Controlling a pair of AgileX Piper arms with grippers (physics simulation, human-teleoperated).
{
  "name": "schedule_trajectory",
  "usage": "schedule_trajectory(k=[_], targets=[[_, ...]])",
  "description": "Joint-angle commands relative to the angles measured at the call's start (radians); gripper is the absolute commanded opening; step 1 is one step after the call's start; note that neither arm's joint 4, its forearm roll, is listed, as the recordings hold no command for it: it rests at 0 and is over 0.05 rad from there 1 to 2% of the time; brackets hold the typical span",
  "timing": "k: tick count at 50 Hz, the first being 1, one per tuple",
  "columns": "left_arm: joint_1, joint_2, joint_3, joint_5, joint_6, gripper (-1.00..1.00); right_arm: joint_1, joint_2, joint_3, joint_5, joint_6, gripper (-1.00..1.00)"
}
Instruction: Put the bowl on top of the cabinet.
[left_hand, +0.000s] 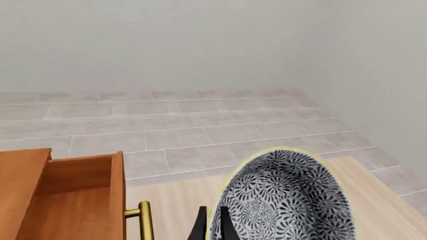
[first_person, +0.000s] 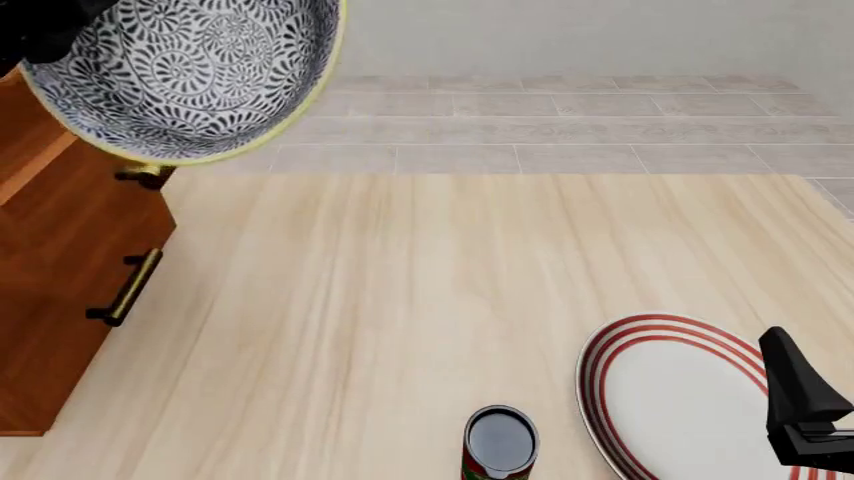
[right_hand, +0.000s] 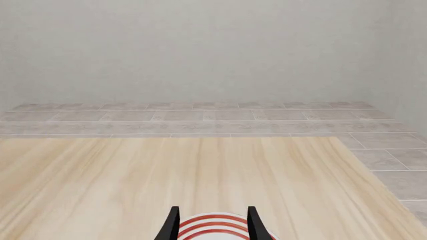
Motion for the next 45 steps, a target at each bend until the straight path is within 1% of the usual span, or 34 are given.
schedule_trajectory(k=[1,12,17,23,26,27,29,37,45], targets=[[0.044,-0.023,-0.03,0.005,-0.009,-1.0,0.0,0.0,0.0,0.0,0.0,1.0],[0.087,-0.035,-0.036,-0.001,-0.02,-1.0,0.0,0.0,0.0,0.0,0.0,1.0],[0.125,-0.042,-0.039,-0.007,-0.027,-1.0,0.0,0.0,0.0,0.0,0.0,1.0],[0.169,-0.045,-0.045,-0.014,-0.045,-1.0,0.0,0.0,0.0,0.0,0.0,1.0],[0.175,-0.046,-0.046,-0.016,-0.05,-1.0,0.0,0.0,0.0,0.0,0.0,1.0],[0.196,-0.05,-0.047,-0.021,-0.051,-1.0,0.0,0.0,0.0,0.0,0.0,1.0],[0.198,-0.049,-0.05,-0.02,-0.055,-1.0,0.0,0.0,0.0,0.0,0.0,1.0],[0.271,-0.051,-0.054,-0.036,-0.086,-1.0,0.0,0.0,0.0,0.0,0.0,1.0],[0.301,-0.045,-0.039,-0.054,-0.106,-1.0,0.0,0.0,0.0,0.0,0.0,1.0]])
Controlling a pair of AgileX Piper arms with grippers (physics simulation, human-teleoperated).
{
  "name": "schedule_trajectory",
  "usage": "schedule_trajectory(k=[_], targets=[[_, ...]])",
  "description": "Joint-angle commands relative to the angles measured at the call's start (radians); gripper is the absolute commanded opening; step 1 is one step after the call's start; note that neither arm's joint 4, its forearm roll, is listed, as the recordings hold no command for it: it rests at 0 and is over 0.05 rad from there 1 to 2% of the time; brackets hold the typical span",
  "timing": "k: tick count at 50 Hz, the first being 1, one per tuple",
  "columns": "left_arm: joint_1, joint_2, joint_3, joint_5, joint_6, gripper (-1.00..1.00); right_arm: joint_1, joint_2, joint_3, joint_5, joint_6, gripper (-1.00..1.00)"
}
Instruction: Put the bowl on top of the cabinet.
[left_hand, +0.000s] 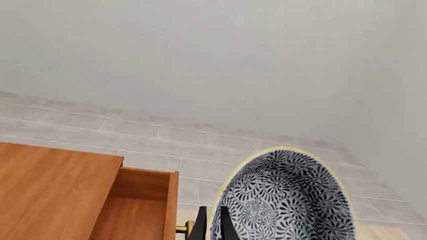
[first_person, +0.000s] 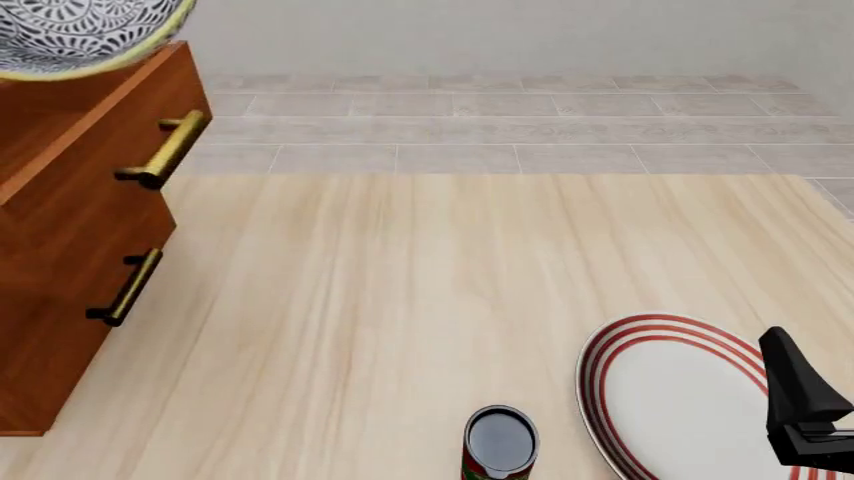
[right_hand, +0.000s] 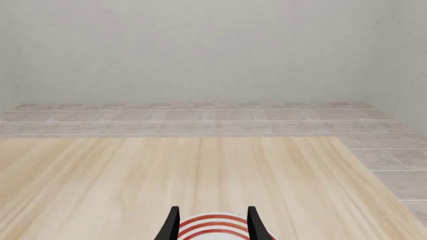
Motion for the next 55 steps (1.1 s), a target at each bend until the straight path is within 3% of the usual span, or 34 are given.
schedule_trajectory(k=[1,55], targets=[[0.059,0.0,0.002,-0.024,-0.024,-1.0,0.0,0.0,0.0,0.0,0.0,1.0],[0.335,0.083,-0.019,-0.121,-0.115,-1.0,0.0,0.0,0.0,0.0,0.0,1.0]])
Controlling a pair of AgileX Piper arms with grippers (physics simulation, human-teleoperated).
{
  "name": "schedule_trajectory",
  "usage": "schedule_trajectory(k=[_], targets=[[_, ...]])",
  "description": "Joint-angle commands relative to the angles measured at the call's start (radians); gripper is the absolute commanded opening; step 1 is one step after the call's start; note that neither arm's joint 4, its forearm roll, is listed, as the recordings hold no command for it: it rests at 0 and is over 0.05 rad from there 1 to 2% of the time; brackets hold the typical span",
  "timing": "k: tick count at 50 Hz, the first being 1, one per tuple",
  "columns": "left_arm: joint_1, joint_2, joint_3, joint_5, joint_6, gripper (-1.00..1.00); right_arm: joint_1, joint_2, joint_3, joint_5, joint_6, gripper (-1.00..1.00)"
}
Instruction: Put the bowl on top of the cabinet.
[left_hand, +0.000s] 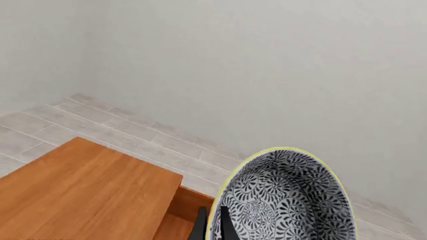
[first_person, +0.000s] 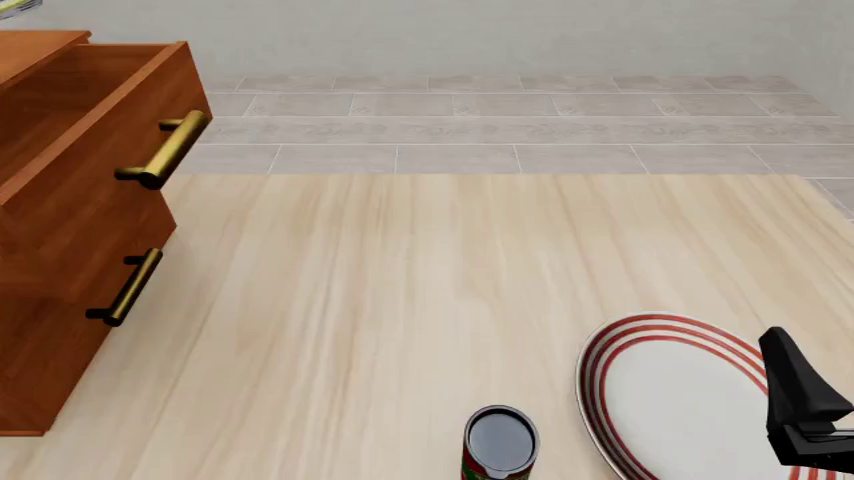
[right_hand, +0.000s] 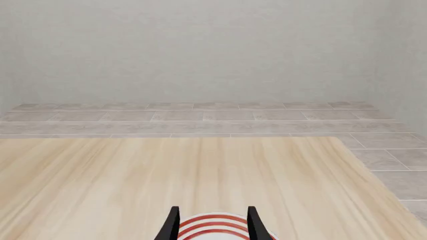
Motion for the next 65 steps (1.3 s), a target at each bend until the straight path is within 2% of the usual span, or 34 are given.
schedule_trajectory(k=[1,14,35,47,49,55,62,65], targets=[[0.053,0.022,0.004,-0.027,-0.009,-1.0,0.0,0.0,0.0,0.0,0.0,1.0],[0.132,0.045,0.001,-0.043,-0.042,-1.0,0.0,0.0,0.0,0.0,0.0,1.0],[0.169,0.085,-0.017,-0.057,-0.057,-1.0,0.0,0.0,0.0,0.0,0.0,1.0],[0.221,0.106,-0.005,-0.08,-0.079,-1.0,0.0,0.0,0.0,0.0,0.0,1.0],[0.253,0.107,0.001,-0.088,-0.097,-1.0,0.0,0.0,0.0,0.0,0.0,1.0],[0.268,0.117,0.011,-0.092,-0.12,-1.0,0.0,0.0,0.0,0.0,0.0,1.0],[0.289,0.178,0.02,-0.089,-0.204,-1.0,0.0,0.0,0.0,0.0,0.0,1.0],[0.289,0.179,0.017,-0.086,-0.203,-1.0,0.0,0.0,0.0,0.0,0.0,1.0]])
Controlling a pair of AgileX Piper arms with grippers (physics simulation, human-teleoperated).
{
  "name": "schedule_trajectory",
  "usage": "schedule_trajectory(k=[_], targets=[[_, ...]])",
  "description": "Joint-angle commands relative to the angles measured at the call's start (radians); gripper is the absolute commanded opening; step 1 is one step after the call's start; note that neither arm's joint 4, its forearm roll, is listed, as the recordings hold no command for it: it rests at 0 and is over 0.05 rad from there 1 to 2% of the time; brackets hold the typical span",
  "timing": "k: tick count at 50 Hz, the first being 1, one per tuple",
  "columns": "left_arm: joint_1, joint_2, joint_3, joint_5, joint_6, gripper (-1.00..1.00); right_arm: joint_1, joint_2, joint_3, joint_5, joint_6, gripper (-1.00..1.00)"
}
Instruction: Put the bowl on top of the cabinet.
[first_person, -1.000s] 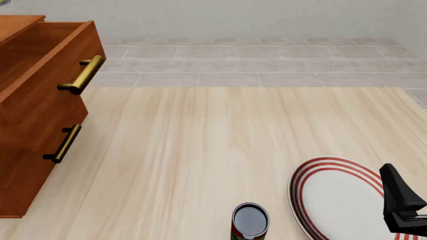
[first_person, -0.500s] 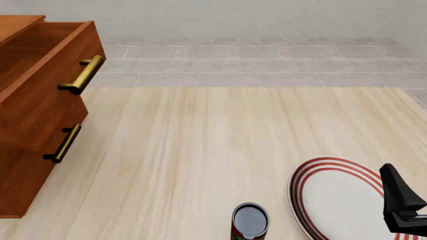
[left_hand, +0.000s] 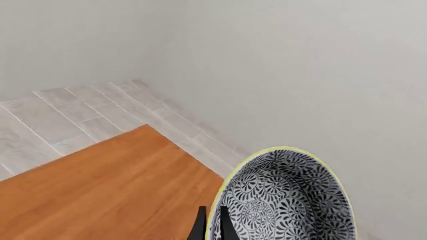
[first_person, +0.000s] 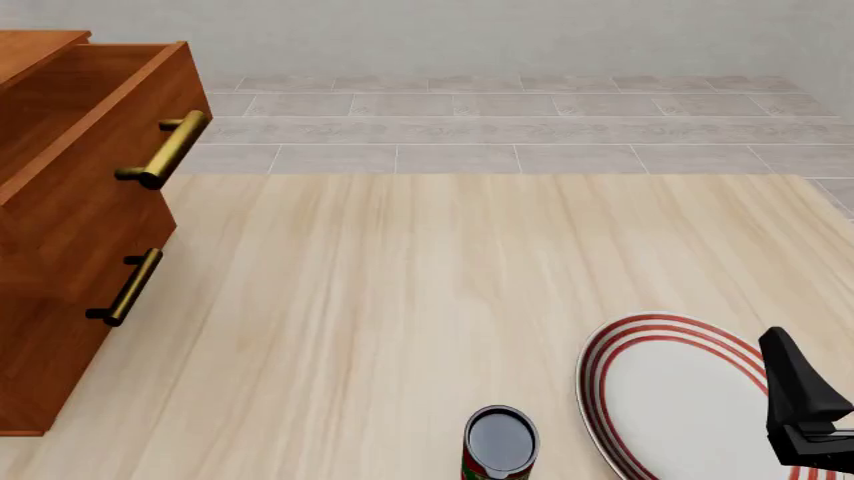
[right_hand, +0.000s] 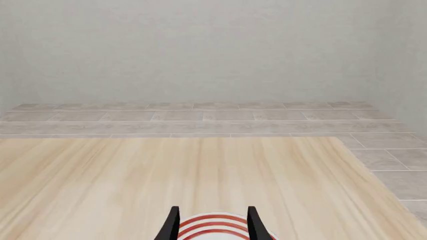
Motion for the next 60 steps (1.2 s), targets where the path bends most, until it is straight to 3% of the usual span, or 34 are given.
schedule_trajectory(k=[1,25,46,60], targets=[[0.037,0.037,0.003,-0.004,-0.059,-1.0,0.0,0.0,0.0,0.0,0.0,1.0],[-0.023,0.167,-0.043,0.056,-0.184,-1.0,0.0,0.0,0.0,0.0,0.0,1.0],[0.093,0.225,-0.121,0.086,-0.169,-1.0,0.0,0.0,0.0,0.0,0.0,1.0],[0.103,0.237,-0.118,0.084,-0.17,-1.0,0.0,0.0,0.0,0.0,0.0,1.0]])
